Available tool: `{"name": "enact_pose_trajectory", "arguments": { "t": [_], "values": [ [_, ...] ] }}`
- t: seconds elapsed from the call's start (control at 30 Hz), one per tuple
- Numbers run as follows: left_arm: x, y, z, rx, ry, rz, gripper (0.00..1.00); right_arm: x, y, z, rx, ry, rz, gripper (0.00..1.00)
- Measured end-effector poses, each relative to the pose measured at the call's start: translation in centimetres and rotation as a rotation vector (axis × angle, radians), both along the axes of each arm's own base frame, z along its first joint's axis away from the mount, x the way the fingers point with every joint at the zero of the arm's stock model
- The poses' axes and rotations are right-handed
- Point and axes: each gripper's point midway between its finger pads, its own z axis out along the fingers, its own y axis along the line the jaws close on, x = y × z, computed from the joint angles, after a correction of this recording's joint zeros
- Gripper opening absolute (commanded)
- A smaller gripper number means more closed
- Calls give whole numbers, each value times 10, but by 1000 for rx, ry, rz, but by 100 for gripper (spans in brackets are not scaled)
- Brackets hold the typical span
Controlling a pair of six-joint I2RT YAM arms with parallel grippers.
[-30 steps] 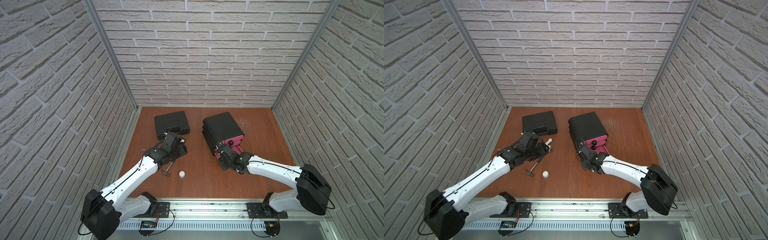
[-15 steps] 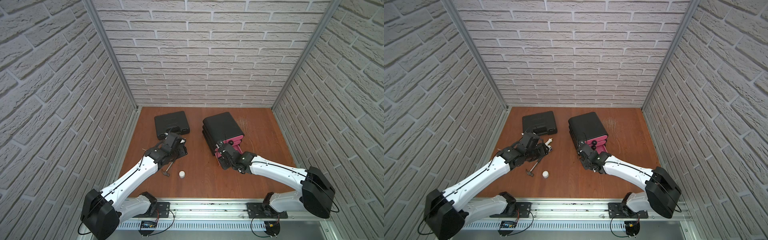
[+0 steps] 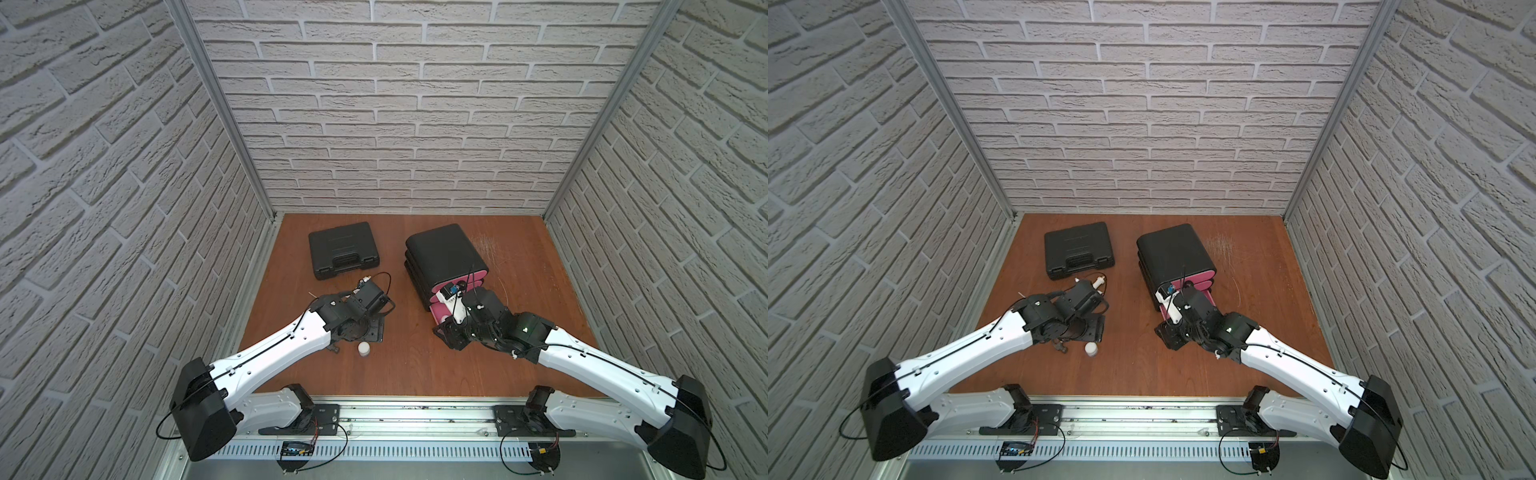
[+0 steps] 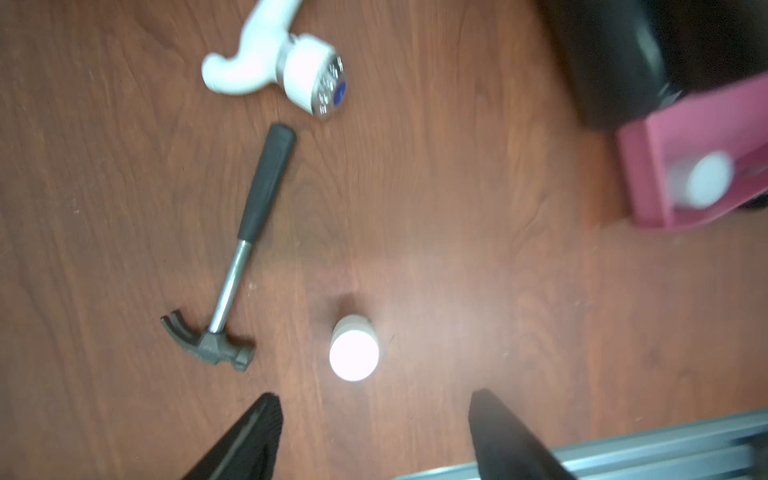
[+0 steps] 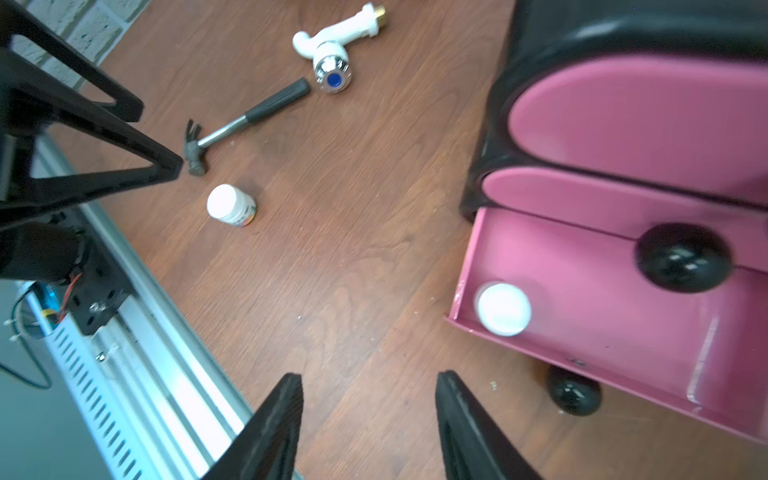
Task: Put the paint cans in the drawer according to color
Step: Move the paint can to the center of the board.
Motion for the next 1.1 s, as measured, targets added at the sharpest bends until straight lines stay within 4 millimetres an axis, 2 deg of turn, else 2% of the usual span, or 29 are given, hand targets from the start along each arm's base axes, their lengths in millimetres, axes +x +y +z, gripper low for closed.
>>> {"name": "enact_pose_trajectory", "arguments": {
  "t": [0.17,0.33,0.47,0.73,1.1],
  "values": [
    [-21,4,-29,66,121,-50,83,-11,-10,-1,22,-2,-13,56],
    [-22,1,-58,34,197,-36,67,-9,-15,7,41,-29,-36,55],
    [-18,5,-77,-28,227,18,59,-8,-19,6,42,-31,-63,55],
    [-9,3,-91,-33,244,9,53,-7,-33,11,70,-63,-126,53],
    [-7,6,-90,-17,228,2,43,-7,-42,8,66,-63,-156,52]
  ]
}}
